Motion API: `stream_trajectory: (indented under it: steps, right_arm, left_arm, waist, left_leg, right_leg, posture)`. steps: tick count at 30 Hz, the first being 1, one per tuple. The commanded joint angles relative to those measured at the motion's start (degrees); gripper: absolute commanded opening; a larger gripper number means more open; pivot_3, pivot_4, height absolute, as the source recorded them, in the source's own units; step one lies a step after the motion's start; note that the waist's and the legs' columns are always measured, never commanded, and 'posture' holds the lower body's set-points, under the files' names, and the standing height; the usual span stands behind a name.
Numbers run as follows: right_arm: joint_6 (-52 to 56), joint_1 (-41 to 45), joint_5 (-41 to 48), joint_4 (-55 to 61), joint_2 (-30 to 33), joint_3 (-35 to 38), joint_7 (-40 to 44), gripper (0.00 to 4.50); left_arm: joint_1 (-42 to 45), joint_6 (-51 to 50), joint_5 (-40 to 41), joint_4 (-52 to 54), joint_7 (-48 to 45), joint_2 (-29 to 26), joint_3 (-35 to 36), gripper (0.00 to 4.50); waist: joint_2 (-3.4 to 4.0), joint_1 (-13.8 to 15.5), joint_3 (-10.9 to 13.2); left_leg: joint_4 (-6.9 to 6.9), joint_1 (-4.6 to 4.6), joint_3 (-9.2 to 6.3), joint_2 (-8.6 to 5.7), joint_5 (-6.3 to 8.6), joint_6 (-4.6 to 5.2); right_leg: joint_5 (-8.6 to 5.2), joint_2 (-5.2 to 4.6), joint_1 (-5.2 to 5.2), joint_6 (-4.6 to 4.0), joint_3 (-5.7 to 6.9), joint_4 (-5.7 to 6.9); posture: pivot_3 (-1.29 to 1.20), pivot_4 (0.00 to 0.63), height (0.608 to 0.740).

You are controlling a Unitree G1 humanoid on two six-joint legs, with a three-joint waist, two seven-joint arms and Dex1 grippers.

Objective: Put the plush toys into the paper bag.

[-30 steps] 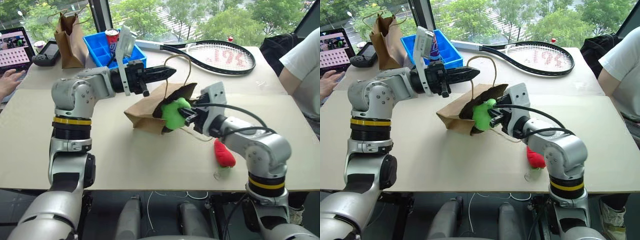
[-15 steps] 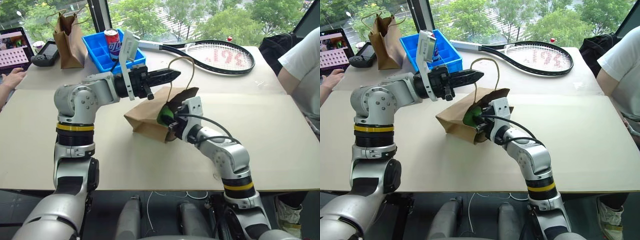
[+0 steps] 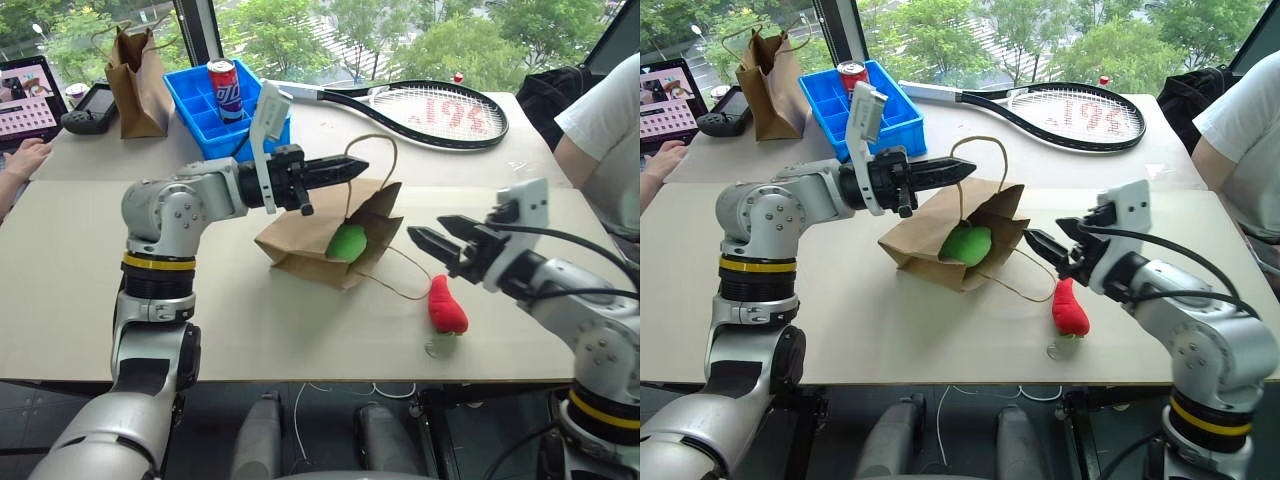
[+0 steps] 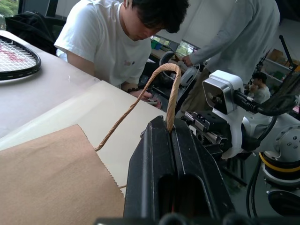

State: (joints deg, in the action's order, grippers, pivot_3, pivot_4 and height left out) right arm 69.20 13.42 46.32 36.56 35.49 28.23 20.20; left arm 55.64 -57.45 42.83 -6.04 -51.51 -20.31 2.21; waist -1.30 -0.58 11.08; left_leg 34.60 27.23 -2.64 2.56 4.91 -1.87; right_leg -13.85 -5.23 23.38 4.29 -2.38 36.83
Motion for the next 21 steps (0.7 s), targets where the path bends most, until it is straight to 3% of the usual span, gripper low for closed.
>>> stream_trajectory:
  steps: [1,9,12,14,18,20,21]
  right_arm:
    - [5.1,-8.7,3.0,6.5,2.1,6.5,-0.7,3.68]
    - [-1.9,-17.5,-6.7,6.0,-4.8,-7.4,-7.7,3.68]
    - [-3.5,-20.0,-10.0,4.8,-4.2,-9.7,-8.1,3.00]
    - [-4.3,-20.8,-10.6,5.3,-2.1,-8.4,-6.6,2.29]
    - [-6.3,-22.5,-11.6,6.6,7.9,-5.5,0.7,1.00]
    - [-6.6,-20.1,-9.7,6.2,12.1,-2.1,4.3,0.22]
    - [-6.9,-18.5,-8.6,6.1,13.7,-1.1,5.9,0.04]
  left_arm:
    - [1.4,2.0,-0.4,-0.7,-1.8,-0.3,-0.3,0.00]
    - [2.6,2.9,-1.1,-2.3,-3.4,-0.1,-1.5,0.00]
    - [2.9,2.9,-1.2,-2.4,-3.7,-0.5,-1.5,0.00]
    - [3.0,3.0,-1.4,-2.5,-3.8,-0.9,-1.4,0.00]
    - [3.1,3.2,-1.3,-2.6,-3.5,-1.2,-1.2,0.00]
    - [3.0,3.3,-1.3,-2.4,-3.4,-1.2,-1.2,0.00]
    - [3.0,3.3,-1.3,-2.3,-3.3,-1.2,-1.2,0.00]
  waist:
    - [-0.03,0.2,0.0]
    - [0.00,-0.5,0.0]
    - [0.00,-0.2,0.0]
    - [0.00,0.0,0.0]
    - [0.00,0.0,0.0]
    - [0.00,0.0,0.0]
    - [0.00,-0.1,0.0]
  left_leg:
    - [0.01,0.01,0.00,0.00,0.00,0.01]
    - [0.08,-0.05,0.02,0.02,0.01,0.01]
    - [0.14,-0.04,0.03,0.01,0.01,0.01]
    - [0.13,-0.01,0.03,-0.01,0.01,0.01]
    - [0.14,0.02,0.04,-0.07,0.01,0.01]
    - [0.13,0.01,0.02,-0.06,0.01,0.01]
    - [0.13,0.00,0.03,-0.05,0.01,0.01]
  right_leg:
    - [-0.01,-0.01,-0.02,0.00,0.01,-0.05]
    - [-0.27,0.01,0.00,-0.22,-0.03,-0.05]
    - [-0.27,0.00,-0.04,-0.22,-0.04,-0.08]
    - [-0.26,-0.02,-0.04,-0.25,-0.03,-0.09]
    - [-0.26,-0.07,-0.08,-0.25,-0.05,-0.13]
    - [-0.28,-0.06,-0.09,-0.22,-0.03,-0.13]
    - [-0.29,-0.05,-0.09,-0.20,-0.03,-0.13]
  posture:
    - [0.00,0.150,0.740]
    - [0.00,0.150,0.740]
    - [0.00,0.150,0.740]
    - [0.00,0.150,0.740]
    - [0.00,0.150,0.740]
    - [0.00,0.150,0.740]
    - [0.00,0.150,0.740]
